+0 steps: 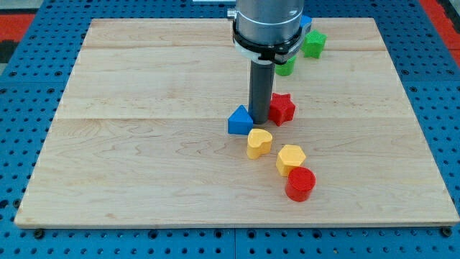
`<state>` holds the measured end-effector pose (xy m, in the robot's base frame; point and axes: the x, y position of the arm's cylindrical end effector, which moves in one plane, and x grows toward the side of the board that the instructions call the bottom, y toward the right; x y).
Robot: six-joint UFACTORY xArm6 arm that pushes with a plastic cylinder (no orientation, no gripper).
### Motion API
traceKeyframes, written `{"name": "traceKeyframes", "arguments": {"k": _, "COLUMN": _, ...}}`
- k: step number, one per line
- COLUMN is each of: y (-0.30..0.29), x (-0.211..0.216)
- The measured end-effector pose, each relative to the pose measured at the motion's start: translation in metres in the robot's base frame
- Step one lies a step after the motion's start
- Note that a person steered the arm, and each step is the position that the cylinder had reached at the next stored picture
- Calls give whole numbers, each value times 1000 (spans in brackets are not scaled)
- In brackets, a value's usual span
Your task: Touch the blue triangle
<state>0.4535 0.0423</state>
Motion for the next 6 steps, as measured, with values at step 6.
{"name": "traceKeyframes", "arguments": {"k": 6, "y": -60, "x": -24}}
